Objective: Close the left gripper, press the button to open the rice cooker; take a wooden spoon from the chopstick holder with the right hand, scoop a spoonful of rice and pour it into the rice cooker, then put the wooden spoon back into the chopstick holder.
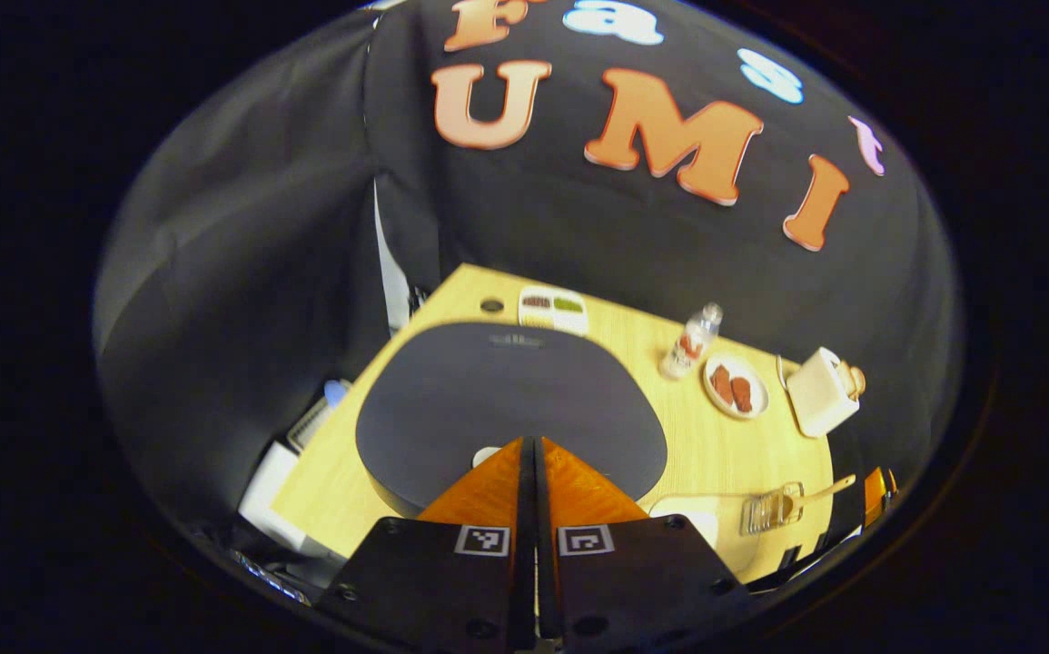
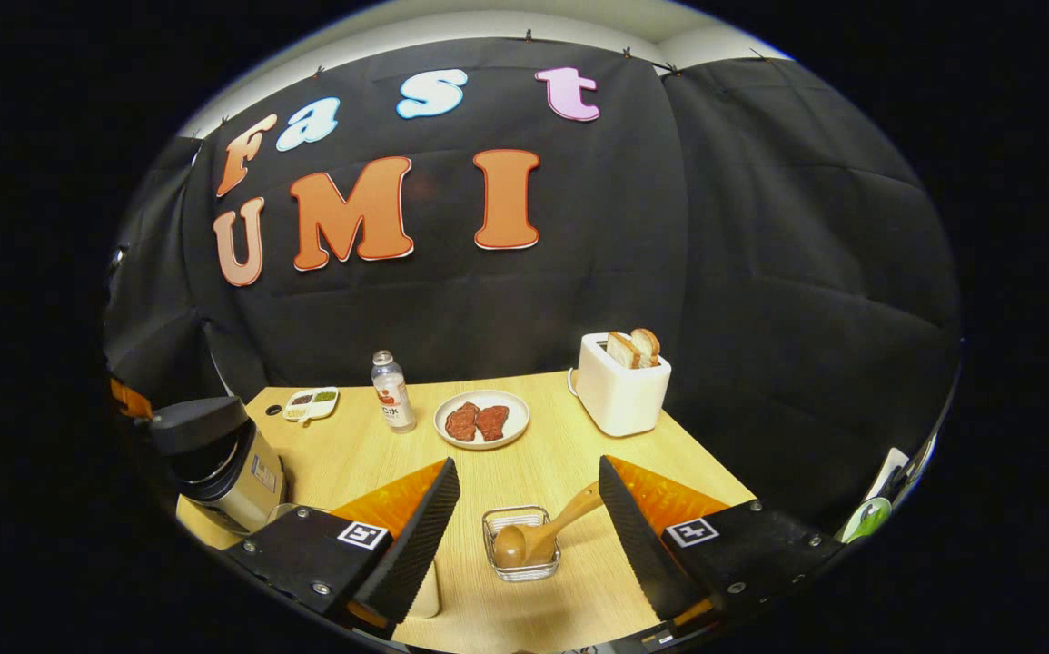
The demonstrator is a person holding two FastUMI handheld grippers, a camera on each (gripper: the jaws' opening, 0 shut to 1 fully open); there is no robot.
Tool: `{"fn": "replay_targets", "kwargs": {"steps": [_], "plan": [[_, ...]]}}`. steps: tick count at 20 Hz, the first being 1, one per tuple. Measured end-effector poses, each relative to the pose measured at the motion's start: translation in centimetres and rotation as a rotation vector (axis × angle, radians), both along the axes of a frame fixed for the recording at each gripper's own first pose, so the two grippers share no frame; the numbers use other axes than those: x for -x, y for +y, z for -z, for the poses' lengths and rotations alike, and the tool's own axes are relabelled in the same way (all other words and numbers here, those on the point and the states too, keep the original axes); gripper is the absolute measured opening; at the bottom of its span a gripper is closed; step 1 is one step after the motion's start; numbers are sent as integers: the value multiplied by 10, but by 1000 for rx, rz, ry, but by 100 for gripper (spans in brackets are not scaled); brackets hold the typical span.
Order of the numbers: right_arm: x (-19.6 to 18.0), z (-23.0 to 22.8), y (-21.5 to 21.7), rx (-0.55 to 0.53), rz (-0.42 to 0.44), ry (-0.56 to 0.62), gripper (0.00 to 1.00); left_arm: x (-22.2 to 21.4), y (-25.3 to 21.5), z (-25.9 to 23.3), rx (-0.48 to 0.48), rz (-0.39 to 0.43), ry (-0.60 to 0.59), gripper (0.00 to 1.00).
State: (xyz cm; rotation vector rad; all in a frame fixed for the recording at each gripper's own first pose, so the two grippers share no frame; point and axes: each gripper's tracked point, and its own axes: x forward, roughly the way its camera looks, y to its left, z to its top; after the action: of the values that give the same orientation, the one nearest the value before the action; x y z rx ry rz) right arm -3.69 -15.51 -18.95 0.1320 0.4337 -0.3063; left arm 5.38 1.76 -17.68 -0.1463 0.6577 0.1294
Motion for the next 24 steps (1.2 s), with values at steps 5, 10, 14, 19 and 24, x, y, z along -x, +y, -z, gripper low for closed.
{"fn": "replay_targets", "kwargs": {"steps": [5,10,14,19,24], "plan": [[2,18,-7,-21,-4,42,96,-5,-10,-55,-86,18,-195,6],[-4,41,-13,-71,-4,101,96,16,-22,-86,-180,46,-318,1],[-10,67,-22,-149,36,152,96,32,-34,-96,-194,53,-360,57],[-14,105,-25,-336,75,233,92,51,-35,-92,-248,21,-352,82],[-36,136,-36,-392,82,264,75,69,-45,-80,-234,-17,-323,82]]}}
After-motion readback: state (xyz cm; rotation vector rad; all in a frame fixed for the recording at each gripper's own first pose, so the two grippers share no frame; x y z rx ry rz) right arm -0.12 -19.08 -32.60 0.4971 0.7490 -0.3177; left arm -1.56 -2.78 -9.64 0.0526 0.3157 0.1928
